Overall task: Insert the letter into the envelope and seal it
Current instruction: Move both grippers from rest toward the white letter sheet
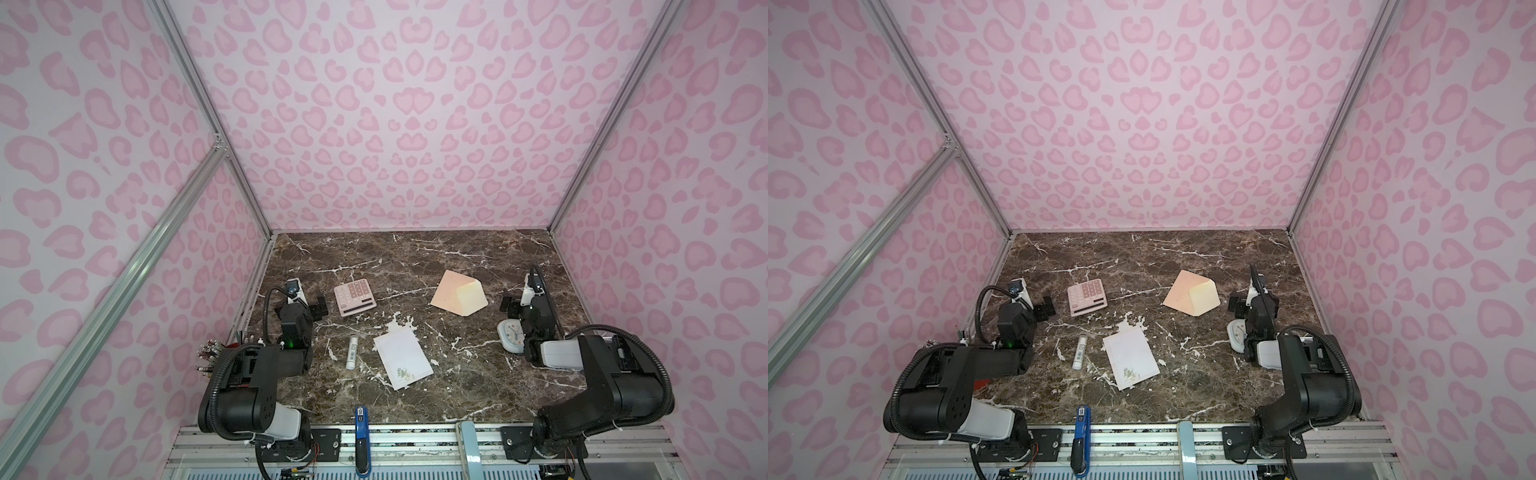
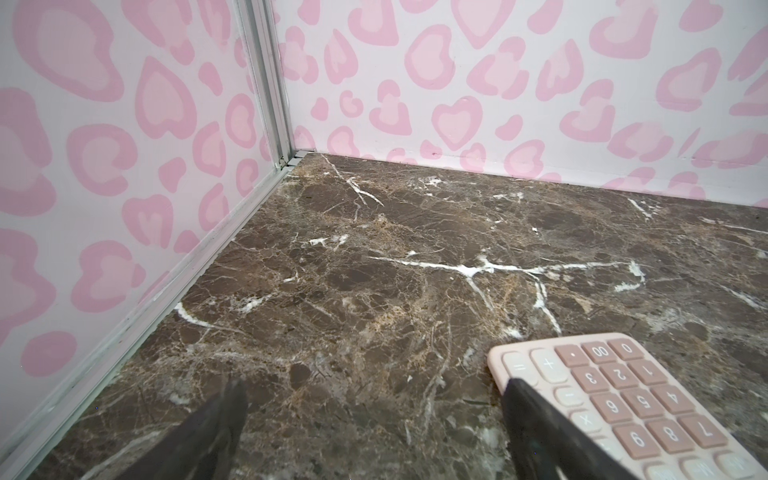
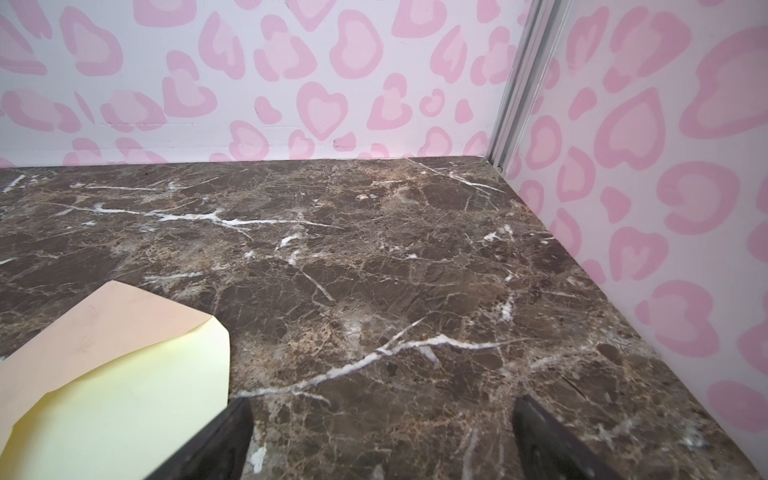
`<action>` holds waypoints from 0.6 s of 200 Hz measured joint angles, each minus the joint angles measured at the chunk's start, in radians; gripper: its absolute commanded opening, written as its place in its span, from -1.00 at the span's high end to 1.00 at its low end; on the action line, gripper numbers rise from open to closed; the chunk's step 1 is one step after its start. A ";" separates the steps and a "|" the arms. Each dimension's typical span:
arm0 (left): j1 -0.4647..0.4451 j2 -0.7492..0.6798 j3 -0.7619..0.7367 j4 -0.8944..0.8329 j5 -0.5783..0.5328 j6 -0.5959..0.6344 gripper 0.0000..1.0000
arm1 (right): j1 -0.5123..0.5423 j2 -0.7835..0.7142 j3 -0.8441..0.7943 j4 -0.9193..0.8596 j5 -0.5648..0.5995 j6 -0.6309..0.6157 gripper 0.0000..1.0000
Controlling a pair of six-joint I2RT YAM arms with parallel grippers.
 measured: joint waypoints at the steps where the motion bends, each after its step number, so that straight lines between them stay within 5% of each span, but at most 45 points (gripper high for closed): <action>1: 0.000 0.000 0.000 0.000 0.000 0.000 -1.00 | 0.000 0.000 0.000 0.000 0.000 0.000 -1.00; 33: -0.045 -0.097 0.159 -0.258 -0.055 0.014 -0.94 | 0.072 -0.141 0.176 -0.271 0.091 -0.002 -1.00; 65: -0.111 -0.220 0.453 -0.576 -0.114 0.003 -0.78 | 0.150 -0.244 0.458 -0.640 0.228 0.162 -0.99; 120: -0.169 -0.308 0.893 -1.232 0.010 -0.142 -0.53 | 0.420 -0.369 0.642 -1.142 0.272 0.456 -0.98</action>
